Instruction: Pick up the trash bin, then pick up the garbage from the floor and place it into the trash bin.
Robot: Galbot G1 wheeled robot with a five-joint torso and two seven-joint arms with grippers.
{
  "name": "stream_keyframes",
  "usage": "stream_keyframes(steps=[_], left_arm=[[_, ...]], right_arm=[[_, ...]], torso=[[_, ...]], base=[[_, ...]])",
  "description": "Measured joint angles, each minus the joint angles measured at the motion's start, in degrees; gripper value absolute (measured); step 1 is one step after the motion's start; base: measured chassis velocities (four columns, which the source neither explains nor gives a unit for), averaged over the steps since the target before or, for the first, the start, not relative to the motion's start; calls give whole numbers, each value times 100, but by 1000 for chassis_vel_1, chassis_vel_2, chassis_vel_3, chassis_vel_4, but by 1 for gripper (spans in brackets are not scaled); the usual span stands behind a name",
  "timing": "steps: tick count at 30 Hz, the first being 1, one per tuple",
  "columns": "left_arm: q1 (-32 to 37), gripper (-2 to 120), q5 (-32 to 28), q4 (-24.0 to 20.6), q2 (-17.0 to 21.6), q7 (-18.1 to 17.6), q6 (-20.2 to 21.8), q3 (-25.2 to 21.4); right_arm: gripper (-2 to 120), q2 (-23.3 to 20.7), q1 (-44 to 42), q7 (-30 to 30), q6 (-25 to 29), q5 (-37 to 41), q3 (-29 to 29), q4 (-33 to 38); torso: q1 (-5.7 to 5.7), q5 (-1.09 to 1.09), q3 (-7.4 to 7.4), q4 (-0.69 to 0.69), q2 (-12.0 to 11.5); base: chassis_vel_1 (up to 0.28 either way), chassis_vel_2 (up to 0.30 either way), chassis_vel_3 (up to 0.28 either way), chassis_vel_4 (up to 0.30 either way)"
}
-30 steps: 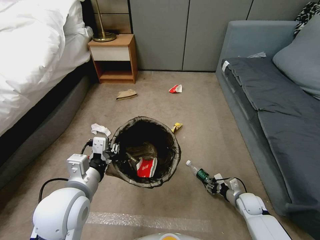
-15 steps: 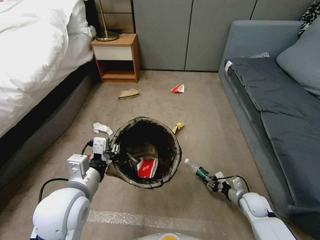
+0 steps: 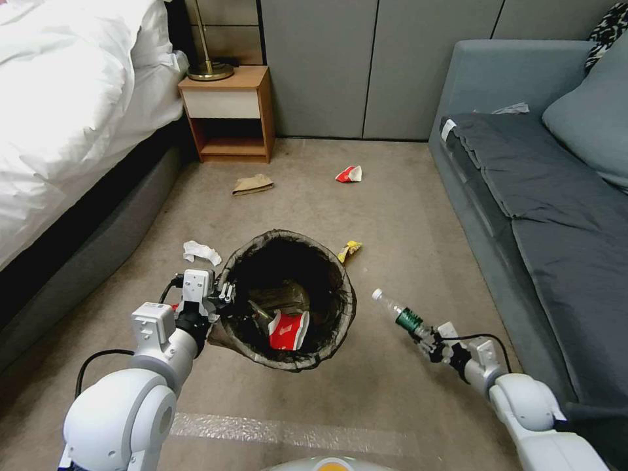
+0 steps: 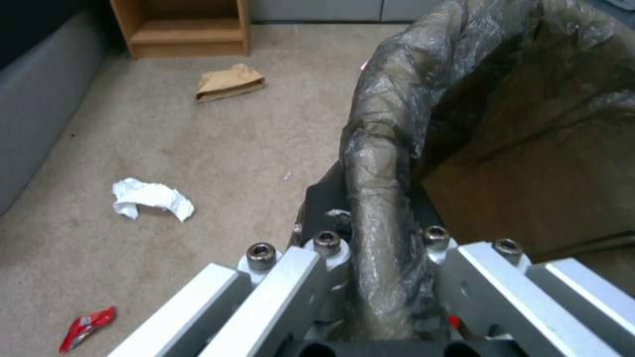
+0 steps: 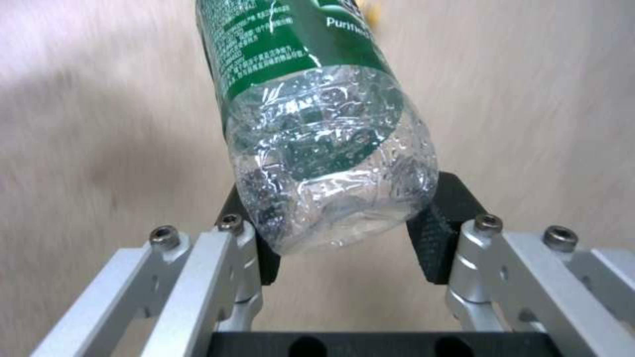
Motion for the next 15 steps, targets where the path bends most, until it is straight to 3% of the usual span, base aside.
stream_keyframes(steps=[4, 8, 15], left_arm=[[-9, 3, -4, 12, 13, 2, 0, 0], [-11, 3, -15, 45, 22, 3, 2, 0], [4, 3, -18, 73, 20, 3, 23, 26]], right_arm=[[36, -144, -87, 24, -42, 129, 99, 455], [36, -482, -220, 103, -295, 610, 336, 1487], [36, -709, -264, 255, -588, 1220, 462, 2631]], torso=[[0, 0, 0, 0, 0], [0, 1, 0, 0, 0], [0, 1, 0, 1, 1]], base=[[0, 0, 0, 0], [0, 0, 0, 0], [0, 0, 0, 0]])
